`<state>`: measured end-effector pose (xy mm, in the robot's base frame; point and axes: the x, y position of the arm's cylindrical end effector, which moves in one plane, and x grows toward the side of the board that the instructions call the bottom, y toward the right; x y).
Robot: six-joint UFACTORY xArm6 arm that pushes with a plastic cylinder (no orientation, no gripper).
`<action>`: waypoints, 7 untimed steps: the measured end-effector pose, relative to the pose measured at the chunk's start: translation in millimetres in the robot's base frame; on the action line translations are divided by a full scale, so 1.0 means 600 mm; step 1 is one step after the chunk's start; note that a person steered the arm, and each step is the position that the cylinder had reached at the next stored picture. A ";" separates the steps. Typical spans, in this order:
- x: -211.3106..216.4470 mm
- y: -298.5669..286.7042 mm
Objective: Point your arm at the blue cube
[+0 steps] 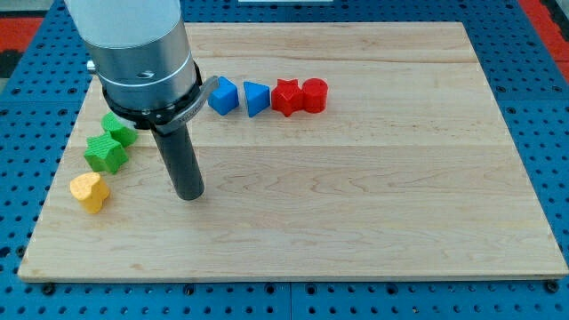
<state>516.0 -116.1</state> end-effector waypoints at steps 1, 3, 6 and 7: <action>0.000 0.000; -0.003 0.000; -0.003 0.011; -0.003 0.015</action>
<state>514.2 -107.0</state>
